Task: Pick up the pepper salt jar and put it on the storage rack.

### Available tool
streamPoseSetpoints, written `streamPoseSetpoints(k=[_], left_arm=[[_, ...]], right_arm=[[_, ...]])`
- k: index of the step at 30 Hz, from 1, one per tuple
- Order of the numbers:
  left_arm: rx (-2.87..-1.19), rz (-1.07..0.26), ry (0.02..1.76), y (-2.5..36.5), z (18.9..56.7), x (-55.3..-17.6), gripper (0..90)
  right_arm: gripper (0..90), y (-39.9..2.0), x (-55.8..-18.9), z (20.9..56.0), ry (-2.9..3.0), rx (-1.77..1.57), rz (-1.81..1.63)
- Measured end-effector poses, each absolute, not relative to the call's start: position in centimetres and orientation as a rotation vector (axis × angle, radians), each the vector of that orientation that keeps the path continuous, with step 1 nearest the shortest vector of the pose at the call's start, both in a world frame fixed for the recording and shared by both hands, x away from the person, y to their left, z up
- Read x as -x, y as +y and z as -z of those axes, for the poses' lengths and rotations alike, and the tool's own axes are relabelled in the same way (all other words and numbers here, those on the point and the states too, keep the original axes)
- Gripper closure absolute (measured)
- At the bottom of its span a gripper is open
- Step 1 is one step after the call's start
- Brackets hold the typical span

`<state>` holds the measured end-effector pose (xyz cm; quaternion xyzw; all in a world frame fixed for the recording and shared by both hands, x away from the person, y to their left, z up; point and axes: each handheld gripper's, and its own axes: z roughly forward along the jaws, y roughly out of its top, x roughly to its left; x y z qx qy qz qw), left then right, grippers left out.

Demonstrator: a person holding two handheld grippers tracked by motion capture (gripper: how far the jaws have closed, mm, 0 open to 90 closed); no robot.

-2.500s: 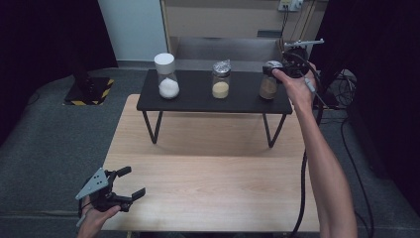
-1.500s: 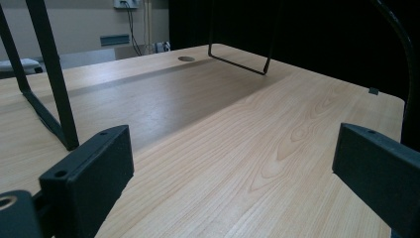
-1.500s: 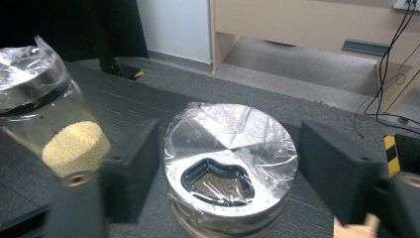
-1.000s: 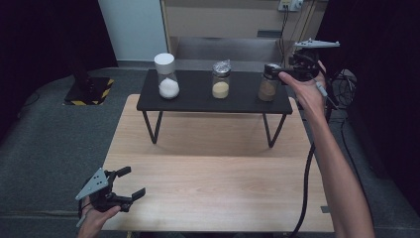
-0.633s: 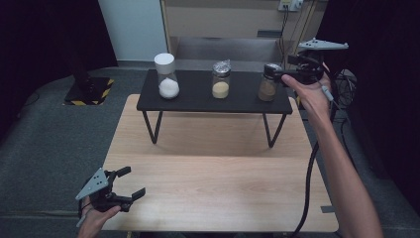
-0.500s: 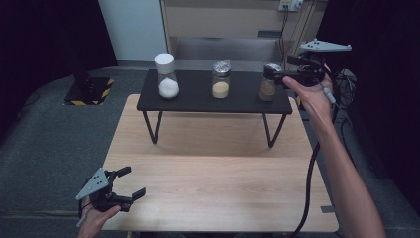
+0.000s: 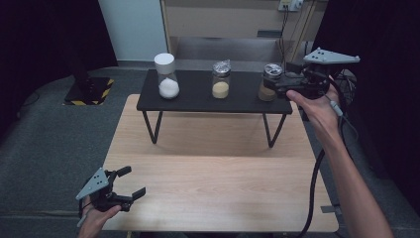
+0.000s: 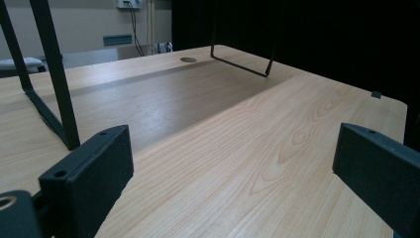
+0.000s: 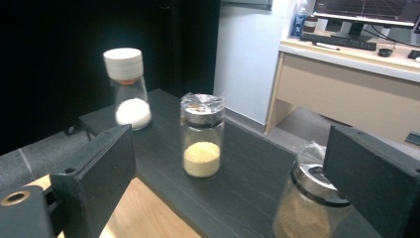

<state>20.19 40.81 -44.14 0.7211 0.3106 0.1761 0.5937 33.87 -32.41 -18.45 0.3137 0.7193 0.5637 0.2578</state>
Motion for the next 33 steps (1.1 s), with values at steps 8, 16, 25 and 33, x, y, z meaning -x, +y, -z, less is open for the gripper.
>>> streamPoseSetpoints(k=[8, 16, 25, 33], left_arm=[[-1.678, -0.408, 0.721, 40.8, 44.2, -20.2, 1.4], [-1.68, -0.409, 0.719, 40.9, 44.2, -20.2, 1.4], [-1.681, -0.415, 0.715, 41.0, 44.1, -20.0, 1.4], [-1.679, -0.417, 0.713, 41.0, 44.1, -20.0, 1.4]], right_arm=[[7.0, -32.9, -32.7, 19.1, 1.949, -0.82, -1.558], [6.8, -33.4, -31.5, 20.3, 1.947, -0.793, -1.581], [6.8, -33.9, -29.7, 21.7, 1.956, -0.76, -1.595], [6.2, -34.2, -28.2, 23.0, 1.965, -0.736, -1.61]])
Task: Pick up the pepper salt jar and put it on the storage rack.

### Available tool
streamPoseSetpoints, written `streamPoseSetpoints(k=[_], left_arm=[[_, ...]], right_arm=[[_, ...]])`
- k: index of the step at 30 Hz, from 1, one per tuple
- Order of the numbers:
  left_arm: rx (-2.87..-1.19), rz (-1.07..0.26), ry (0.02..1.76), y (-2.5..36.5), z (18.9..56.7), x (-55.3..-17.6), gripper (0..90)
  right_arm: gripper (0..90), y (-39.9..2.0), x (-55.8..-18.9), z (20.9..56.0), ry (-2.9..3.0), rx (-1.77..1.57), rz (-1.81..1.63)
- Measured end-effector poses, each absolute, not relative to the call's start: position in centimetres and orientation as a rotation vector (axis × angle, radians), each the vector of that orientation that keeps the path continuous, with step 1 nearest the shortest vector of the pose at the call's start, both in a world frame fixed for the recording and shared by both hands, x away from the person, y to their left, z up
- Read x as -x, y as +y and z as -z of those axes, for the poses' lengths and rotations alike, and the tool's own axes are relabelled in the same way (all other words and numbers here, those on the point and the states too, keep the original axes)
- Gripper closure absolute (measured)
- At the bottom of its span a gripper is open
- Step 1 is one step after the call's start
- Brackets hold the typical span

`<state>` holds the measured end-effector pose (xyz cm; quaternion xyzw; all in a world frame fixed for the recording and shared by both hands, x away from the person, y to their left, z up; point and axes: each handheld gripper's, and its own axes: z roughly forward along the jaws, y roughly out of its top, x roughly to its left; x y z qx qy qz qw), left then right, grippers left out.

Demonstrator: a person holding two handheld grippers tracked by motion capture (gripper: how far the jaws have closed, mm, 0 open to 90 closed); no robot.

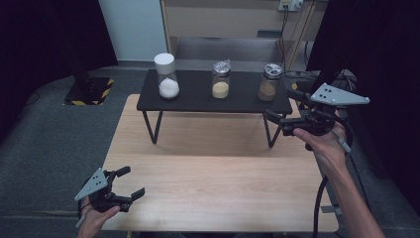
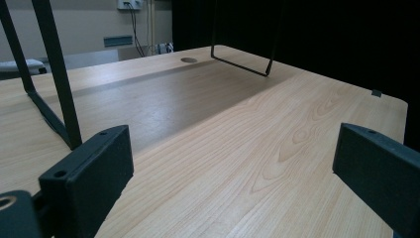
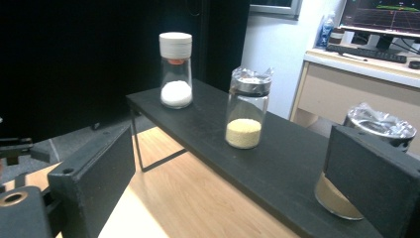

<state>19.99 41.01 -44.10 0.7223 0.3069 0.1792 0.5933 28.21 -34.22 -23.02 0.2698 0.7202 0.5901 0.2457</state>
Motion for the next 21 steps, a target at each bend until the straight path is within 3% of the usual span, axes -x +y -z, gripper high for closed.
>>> streamPoseSetpoints(k=[21], left_arm=[[-1.678, -0.419, 0.713, 41.0, 44.1, -19.9, 1.3]], right_arm=[[4.6, -35.8, -25.2, 25.6, 1.945, -0.74, -1.632]])
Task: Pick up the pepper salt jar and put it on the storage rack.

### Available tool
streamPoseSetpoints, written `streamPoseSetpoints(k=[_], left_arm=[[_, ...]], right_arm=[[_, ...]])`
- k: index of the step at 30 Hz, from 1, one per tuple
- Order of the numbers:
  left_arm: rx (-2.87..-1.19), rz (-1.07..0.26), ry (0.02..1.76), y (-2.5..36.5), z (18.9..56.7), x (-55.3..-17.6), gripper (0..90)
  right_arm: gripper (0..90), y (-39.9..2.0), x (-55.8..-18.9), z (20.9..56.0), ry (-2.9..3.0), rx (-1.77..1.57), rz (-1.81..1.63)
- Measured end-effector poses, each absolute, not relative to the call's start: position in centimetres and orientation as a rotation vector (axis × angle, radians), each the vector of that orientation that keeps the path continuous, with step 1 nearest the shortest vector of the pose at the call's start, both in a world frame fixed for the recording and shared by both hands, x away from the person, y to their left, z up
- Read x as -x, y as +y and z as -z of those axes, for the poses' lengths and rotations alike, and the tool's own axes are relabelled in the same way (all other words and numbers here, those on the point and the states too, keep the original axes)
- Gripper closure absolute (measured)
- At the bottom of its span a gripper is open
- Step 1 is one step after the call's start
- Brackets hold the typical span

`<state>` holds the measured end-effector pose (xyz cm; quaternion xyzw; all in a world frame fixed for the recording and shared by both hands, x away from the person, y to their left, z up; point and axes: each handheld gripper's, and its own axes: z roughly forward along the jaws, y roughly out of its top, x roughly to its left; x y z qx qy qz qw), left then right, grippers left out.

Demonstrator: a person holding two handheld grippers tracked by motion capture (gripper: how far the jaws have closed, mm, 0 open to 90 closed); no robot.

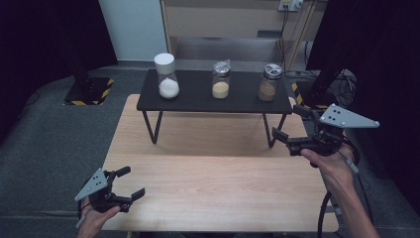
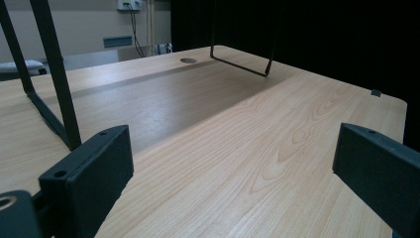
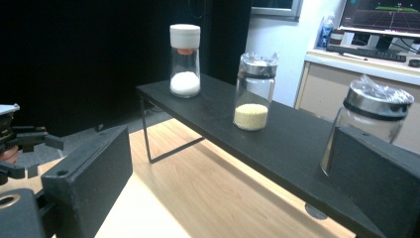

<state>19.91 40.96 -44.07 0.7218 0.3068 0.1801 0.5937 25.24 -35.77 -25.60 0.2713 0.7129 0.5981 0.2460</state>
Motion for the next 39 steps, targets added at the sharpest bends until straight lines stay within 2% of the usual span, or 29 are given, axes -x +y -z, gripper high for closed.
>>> streamPoseSetpoints(k=[14, 39], left_arm=[[-1.678, -0.418, 0.712, 40.9, 44.1, -19.9, 1.3], [-1.678, -0.415, 0.712, 40.8, 44.1, -20.1, 1.4]], right_arm=[[3.1, -36.8, -23.5, 28.2, 1.925, -0.789, -1.609], [3.2, -39.1, -17.5, 33.3, 1.846, -0.901, -1.53]])
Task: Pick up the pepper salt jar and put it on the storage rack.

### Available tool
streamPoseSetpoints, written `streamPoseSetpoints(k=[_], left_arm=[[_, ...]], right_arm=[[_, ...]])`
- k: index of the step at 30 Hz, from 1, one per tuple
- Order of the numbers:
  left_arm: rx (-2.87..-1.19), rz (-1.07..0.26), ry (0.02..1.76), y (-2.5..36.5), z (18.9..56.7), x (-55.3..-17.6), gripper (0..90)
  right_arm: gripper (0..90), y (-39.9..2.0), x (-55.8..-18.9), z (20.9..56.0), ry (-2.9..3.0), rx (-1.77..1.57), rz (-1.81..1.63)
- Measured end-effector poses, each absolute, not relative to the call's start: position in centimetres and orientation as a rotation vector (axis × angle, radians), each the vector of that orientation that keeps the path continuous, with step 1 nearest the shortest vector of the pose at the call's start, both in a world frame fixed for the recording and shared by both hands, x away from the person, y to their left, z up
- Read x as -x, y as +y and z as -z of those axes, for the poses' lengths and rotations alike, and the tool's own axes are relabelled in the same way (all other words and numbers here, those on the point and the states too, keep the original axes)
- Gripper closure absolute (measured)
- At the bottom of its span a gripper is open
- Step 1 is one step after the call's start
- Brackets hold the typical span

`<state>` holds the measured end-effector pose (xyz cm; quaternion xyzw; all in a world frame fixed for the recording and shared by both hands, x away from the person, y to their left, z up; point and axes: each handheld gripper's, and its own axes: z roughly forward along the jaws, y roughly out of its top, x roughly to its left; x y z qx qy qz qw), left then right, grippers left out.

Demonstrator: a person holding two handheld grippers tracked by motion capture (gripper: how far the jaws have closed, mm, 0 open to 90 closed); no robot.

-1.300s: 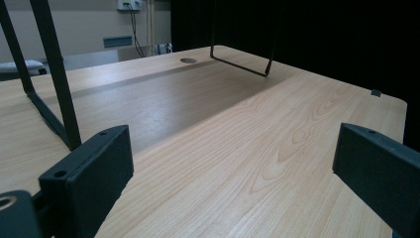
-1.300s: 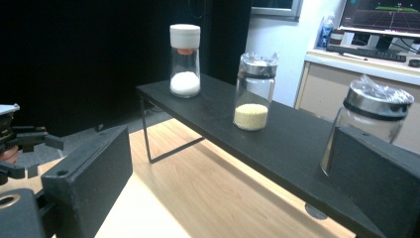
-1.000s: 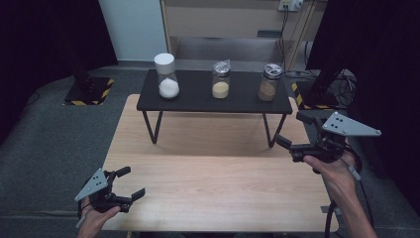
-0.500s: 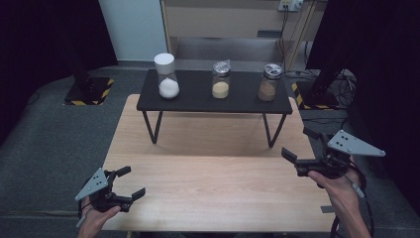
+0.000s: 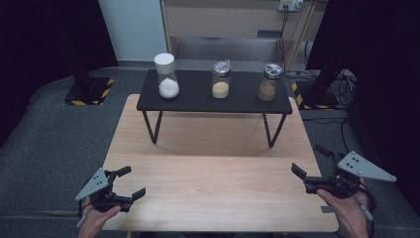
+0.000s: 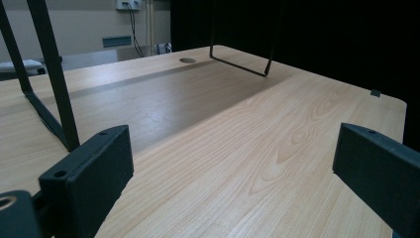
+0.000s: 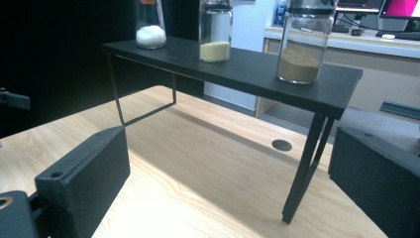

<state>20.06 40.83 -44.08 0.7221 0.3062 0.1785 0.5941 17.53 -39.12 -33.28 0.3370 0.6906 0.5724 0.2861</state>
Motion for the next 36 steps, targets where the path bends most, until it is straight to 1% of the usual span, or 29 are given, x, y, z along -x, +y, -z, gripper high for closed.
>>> streamPoseSetpoints(k=[16, 22, 36], left_arm=[[-1.677, -0.417, 0.715, 40.9, 44.1, -20.0, 1.3], [-1.675, -0.418, 0.717, 40.9, 44.1, -20.0, 1.3], [-1.676, -0.423, 0.715, 41.0, 44.1, -20.0, 1.3]], right_arm=[[3.2, -40.0, -15.8, 37.0, 1.827, -0.955, -1.493], [3.3, -40.1, -15.8, 38.4, 1.845, -0.985, -1.49], [3.4, -40.1, -16.0, 40.6, 1.861, -1.034, -1.484]])
